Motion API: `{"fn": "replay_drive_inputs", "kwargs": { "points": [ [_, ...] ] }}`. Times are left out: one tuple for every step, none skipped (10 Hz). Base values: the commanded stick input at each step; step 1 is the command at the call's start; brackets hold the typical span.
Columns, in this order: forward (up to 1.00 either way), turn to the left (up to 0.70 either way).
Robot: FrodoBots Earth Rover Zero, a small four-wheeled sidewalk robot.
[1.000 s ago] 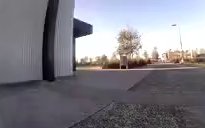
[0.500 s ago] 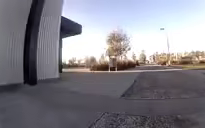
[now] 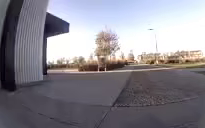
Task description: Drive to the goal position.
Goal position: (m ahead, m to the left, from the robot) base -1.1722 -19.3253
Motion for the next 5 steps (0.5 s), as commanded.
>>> {"fn": "replay_drive_inputs", "kwargs": {
  "points": [
    [0.70, -0.35],
    [0.70, -0.35],
    [0.70, -0.35],
    [0.70, -0.35],
    [0.70, -0.35]
  ]
}}
